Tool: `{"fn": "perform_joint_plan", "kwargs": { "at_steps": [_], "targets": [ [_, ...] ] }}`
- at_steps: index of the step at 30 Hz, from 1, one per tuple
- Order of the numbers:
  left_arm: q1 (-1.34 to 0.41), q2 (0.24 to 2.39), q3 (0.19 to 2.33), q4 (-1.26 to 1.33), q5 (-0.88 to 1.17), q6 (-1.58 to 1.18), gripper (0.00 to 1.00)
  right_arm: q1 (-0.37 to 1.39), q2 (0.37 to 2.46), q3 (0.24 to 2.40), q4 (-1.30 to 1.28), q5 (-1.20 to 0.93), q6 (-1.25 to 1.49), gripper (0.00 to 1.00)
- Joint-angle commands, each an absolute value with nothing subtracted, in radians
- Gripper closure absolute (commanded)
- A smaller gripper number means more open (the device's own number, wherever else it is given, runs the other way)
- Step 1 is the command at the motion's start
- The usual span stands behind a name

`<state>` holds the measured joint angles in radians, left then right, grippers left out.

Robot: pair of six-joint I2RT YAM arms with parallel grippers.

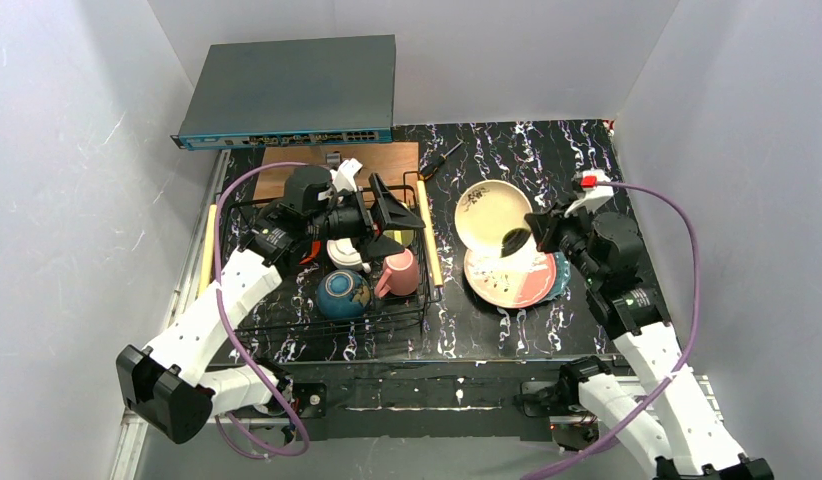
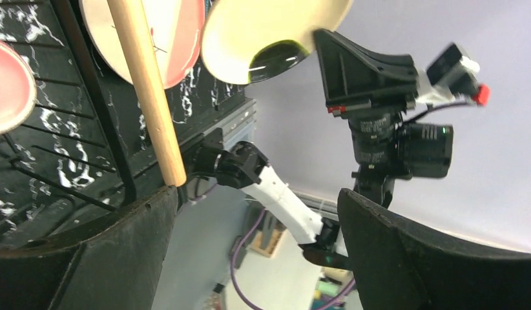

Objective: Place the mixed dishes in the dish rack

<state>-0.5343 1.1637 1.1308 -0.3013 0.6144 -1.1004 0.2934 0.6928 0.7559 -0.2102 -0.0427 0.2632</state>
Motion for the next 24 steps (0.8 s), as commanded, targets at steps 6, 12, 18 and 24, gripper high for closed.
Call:
{"fn": "perform_joint_plan", "kwargs": {
  "at_steps": [6, 12, 18, 24],
  "targets": [
    [-0.54, 1.164, 1.174, -0.285, 0.66, -1.586, 0.07, 0.647, 0.756, 0.962, -0.091, 0.402, -0.152, 0.99],
    [-0.54, 1.132, 1.239, -0.418, 0.617, -1.821, 0.07, 0.927, 0.837, 1.008, 0.073, 0.615, -0.346, 0.99],
    [-0.534, 1.046, 1.247, -0.506, 0.48, -1.974, 0.08, 1.068, 0.946, 1.088, 0.17, 0.655, -0.465, 0.99],
    [-0.532, 0.944, 1.185, -0.569, 0.294, -2.181, 0.14, 1.195, 1.03, 1.115, 0.273, 0.667, -0.615, 0.99]
  ]
}}
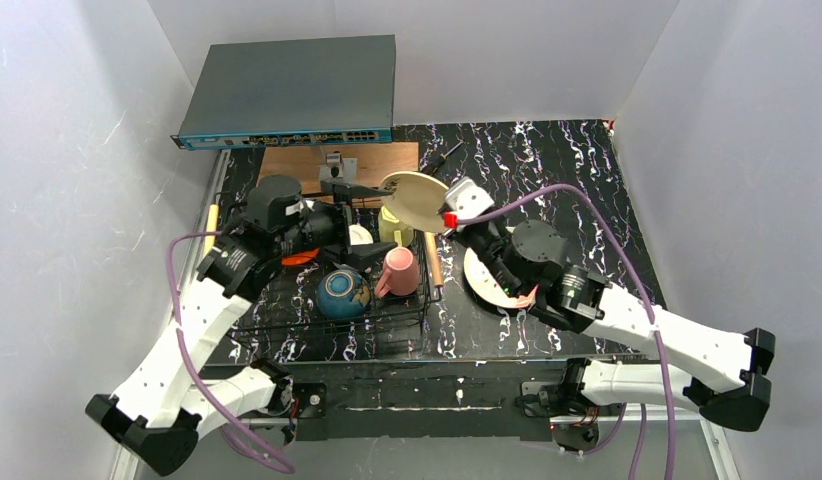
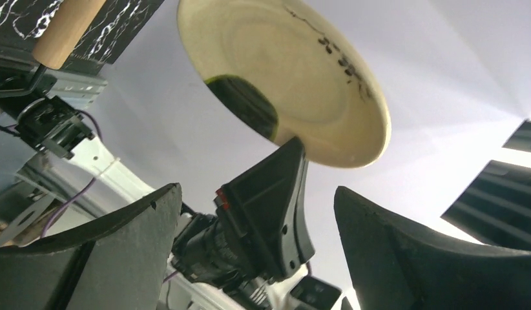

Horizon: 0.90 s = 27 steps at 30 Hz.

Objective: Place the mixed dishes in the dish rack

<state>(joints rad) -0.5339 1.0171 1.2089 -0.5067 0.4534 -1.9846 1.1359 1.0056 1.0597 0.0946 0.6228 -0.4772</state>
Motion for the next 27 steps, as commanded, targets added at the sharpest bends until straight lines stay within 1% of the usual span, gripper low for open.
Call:
{"fn": "perform_joint_plan", "kwargs": {
  "at_steps": [1, 6, 9, 11, 18, 23, 27],
  "targets": [
    [-0.532, 0.932, 1.186, -0.564, 0.263, -2.192, 0.14, 1.206, 1.037, 1.115, 0.282, 0.666, -0.621, 0.99],
    [-0.531, 0.933, 1.265, -0.552, 0.183, -2.145, 0.11, 1.244, 1.069, 1.11, 0.305, 0.652, -0.612, 0.99],
    [-0.53, 0.94, 1.297, -0.589, 0.174, -2.128, 0.11, 1.27, 1.087, 1.099, 0.339, 0.644, -0.624, 0.99],
    [-0.53, 0.934, 1.28, -0.599, 0.17, -2.143, 0.15, 1.29, 1.099, 1.097, 0.362, 0.631, -0.64, 0.99],
    [-0.529, 0.937, 1.276, -0.611, 0.135, -2.15, 0.34, 1.38, 1.162, 1.093, 0.478, 0.659, -0.799, 0.99],
    [-0.529, 0.92, 1.286, -0.679, 0.094, -2.118, 0.48, 1.396, 1.194, 1.08, 0.514, 0.665, -0.845, 0.99],
    [-0.529, 0.899, 1.283, -0.74, 0.052, -2.098, 0.55, 1.407, 1.202, 1.058, 0.543, 0.669, -0.862, 0.99]
  ]
}}
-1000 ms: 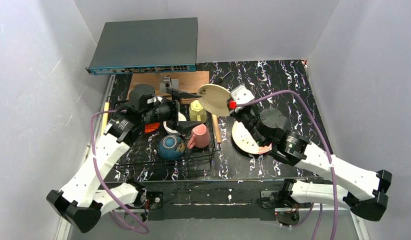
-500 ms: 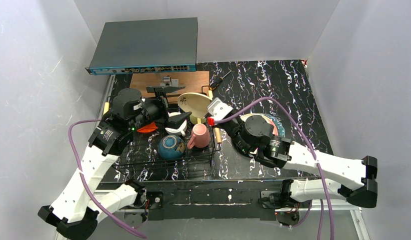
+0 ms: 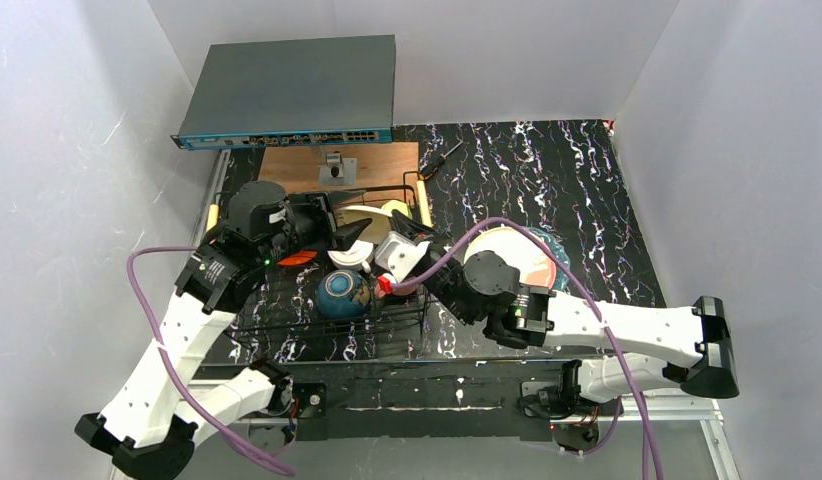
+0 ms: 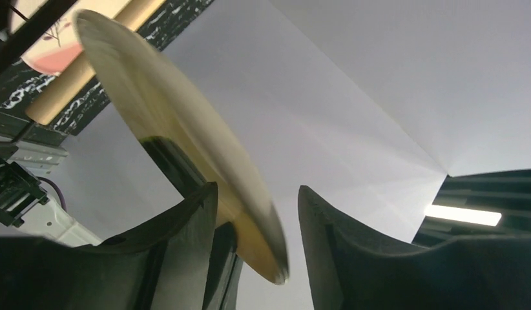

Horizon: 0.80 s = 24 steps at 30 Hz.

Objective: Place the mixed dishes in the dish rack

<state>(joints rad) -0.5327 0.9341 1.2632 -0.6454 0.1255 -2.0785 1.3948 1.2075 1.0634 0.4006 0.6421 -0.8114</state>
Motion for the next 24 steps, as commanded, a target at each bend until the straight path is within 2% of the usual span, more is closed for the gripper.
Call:
{"fn": "perform_joint_plan", "kwargs": {
  "at_steps": [1, 12, 13, 16, 19, 24],
  "targets": [
    [-0.529, 0.897, 1.281, -0.748, 0.048, -2.095, 0.57, 1.409, 1.206, 1.055, 0.549, 0.671, -0.87, 0.99],
    [-0.529, 0.904, 1.277, -0.782, 0.047, -2.076, 0.73, 1.419, 1.239, 1.038, 0.597, 0.678, -0.953, 0.99],
    [-0.529, 0.902, 1.276, -0.781, 0.04, -2.071, 0.76, 1.418, 1.24, 1.036, 0.6, 0.677, -0.953, 0.99],
    [-0.529, 0.892, 1.273, -0.77, 0.002, -2.043, 0.99, 1.419, 1.249, 1.034, 0.611, 0.685, -0.953, 0.99],
    [-0.528, 0.889, 1.302, -0.798, -0.088, -1.986, 1.0, 1.418, 1.267, 1.045, 0.615, 0.713, -0.953, 0.99],
    [-0.528, 0.894, 1.386, -0.919, -0.214, -1.895, 1.0, 1.419, 1.247, 1.021, 0.677, 0.757, -0.908, 0.49]
  ]
}}
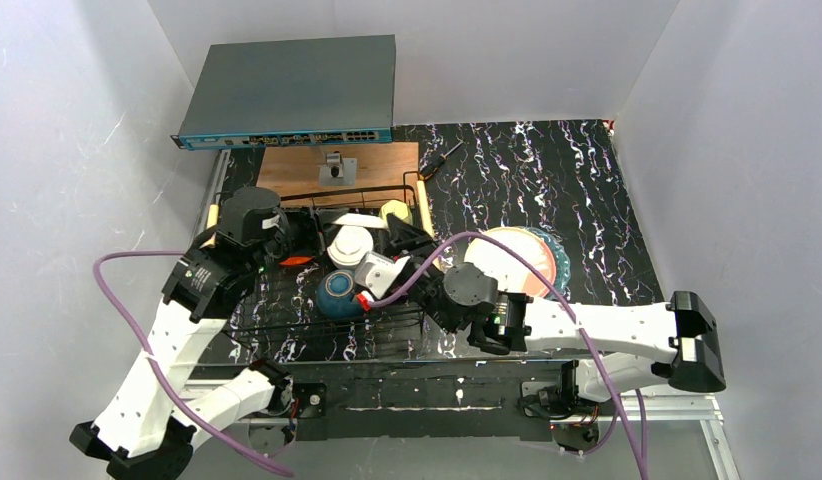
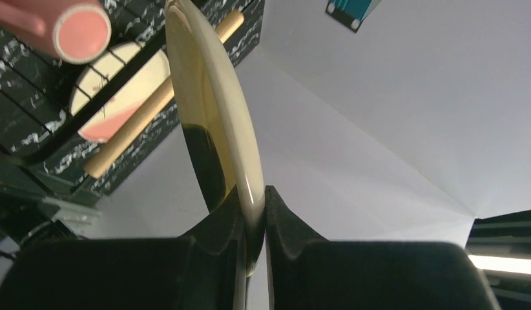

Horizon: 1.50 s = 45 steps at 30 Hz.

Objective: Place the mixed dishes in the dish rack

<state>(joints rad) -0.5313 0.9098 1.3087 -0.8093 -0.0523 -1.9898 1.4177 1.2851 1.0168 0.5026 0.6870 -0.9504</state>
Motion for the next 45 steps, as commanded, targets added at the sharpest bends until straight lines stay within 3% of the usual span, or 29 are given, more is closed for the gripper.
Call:
{"fn": "perform_joint_plan", "kwargs": {
  "at_steps": [1, 3, 5, 20, 23, 30, 45],
  "targets": [
    [-0.528, 0.891, 1.393, -0.932, -0.235, -1.88, 1.0, 1.419, 1.231, 1.007, 0.69, 0.76, -0.887, 0.4],
    [-0.528, 0.884, 1.398, -0.957, -0.278, -1.852, 1.0, 1.417, 1.192, 0.981, 0.698, 0.762, -0.833, 0.27],
    [-0.528, 0.878, 1.405, -0.996, -0.324, -1.823, 1.0, 1.417, 1.151, 0.96, 0.676, 0.763, -0.763, 0.22],
    [-0.487, 0.946, 1.507, -1.263, -0.684, -1.635, 1.0, 1.35, 0.722, 0.649, 0.333, 0.909, -0.265, 0.18],
    [-0.408, 0.974, 1.503, -1.241, -0.596, -1.6, 1.0, 1.35, 0.672, 0.616, 0.283, 0.937, -0.199, 0.18],
    [-0.095, 0.989, 1.305, -1.058, -0.13, -1.608, 1.0, 1.35, 0.627, 0.584, 0.215, 0.955, -0.148, 0.18],
    [0.072, 1.033, 1.082, -0.846, -0.008, -1.685, 1.0, 1.343, 0.616, 0.534, 0.203, 0.963, -0.113, 0.17]
  ]
}}
